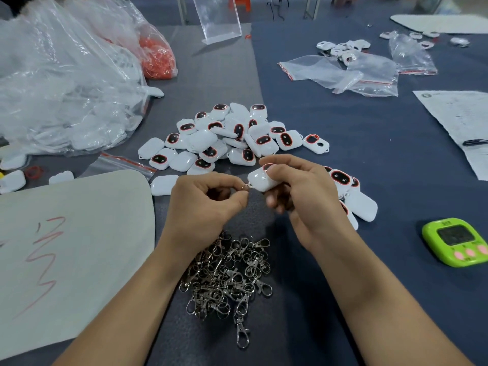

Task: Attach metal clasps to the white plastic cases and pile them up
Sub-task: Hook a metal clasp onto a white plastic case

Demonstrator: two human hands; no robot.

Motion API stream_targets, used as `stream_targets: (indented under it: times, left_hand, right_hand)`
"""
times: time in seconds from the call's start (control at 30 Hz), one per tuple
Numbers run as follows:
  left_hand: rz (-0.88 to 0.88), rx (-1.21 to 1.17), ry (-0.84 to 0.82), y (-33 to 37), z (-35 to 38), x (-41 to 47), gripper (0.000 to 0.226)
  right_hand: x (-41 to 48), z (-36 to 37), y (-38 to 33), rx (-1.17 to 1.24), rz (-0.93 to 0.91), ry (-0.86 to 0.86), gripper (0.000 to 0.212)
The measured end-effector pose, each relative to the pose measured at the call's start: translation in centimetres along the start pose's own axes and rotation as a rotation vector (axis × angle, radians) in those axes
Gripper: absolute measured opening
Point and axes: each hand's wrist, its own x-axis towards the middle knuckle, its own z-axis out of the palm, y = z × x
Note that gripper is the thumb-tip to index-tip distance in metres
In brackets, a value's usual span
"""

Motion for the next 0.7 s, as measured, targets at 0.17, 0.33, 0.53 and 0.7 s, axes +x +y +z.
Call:
stream_targets:
  times: [0.17, 0.33, 0.53, 0.7]
  left_hand:
    - [0.062, 0.156, -0.02, 0.0, 0.1, -0.3, 0.017]
    - [0.15, 0.305, 0.059, 0.2, 0.2, -0.6, 0.007]
    - [0.282, 0.475, 0.067, 0.1, 0.3, -0.6, 0.013]
    - [0.189, 0.395, 0.039, 0.2, 0.3, -0.6, 0.017]
  right_hand:
    - [0.3, -0.2, 0.1, 0.024, 0.057, 0.032, 0.017]
    - [0.6, -0.6, 0.2, -0.144, -0.019, 0.067, 0.013]
    - [0.9, -1.0, 0.2, -0.359, -0.167, 0.113, 0.016]
    - [0.7, -1.0, 0.2, -0.427, -0.192, 0.104, 0.034]
